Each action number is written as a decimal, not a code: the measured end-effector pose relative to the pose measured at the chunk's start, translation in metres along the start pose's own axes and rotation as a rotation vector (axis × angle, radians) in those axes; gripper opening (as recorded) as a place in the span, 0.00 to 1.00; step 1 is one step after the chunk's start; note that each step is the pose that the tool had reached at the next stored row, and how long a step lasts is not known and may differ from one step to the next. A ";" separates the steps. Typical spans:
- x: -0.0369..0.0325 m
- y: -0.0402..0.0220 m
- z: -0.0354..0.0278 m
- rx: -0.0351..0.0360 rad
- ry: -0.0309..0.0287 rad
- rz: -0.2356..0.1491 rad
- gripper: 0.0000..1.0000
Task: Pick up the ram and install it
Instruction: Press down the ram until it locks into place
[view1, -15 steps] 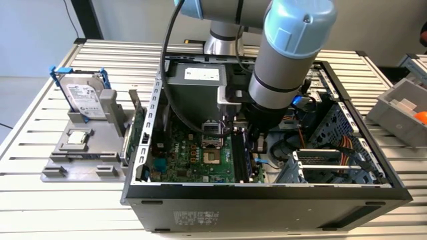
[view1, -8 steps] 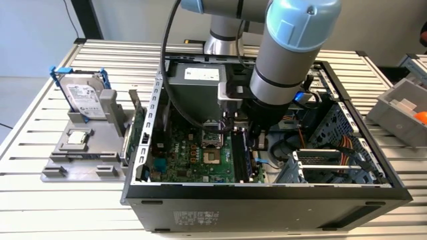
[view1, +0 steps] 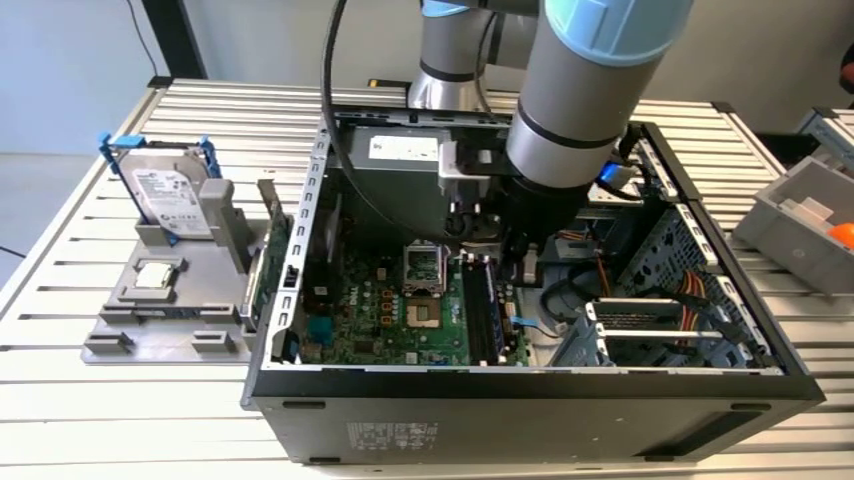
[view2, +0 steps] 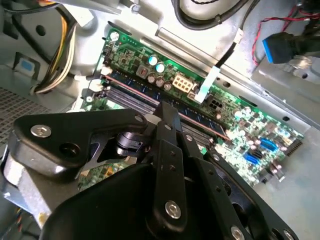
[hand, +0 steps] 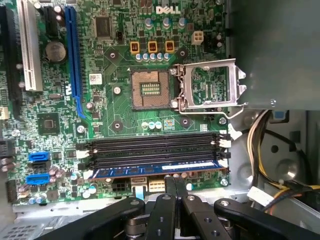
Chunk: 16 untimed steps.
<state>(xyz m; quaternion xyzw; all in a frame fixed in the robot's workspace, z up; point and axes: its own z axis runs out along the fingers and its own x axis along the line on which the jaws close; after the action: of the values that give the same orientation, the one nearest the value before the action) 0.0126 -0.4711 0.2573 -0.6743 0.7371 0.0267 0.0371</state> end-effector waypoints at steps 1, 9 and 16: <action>-0.0003 -0.0001 -0.0031 -0.0001 0.0004 0.000 0.00; -0.0026 -0.0004 -0.0276 0.0010 0.0125 0.000 0.00; -0.0049 -0.0006 -0.0525 0.0013 0.0177 0.000 0.00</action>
<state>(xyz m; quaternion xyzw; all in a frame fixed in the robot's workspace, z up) 0.0127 -0.4710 0.3100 -0.6746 0.7373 0.0202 0.0310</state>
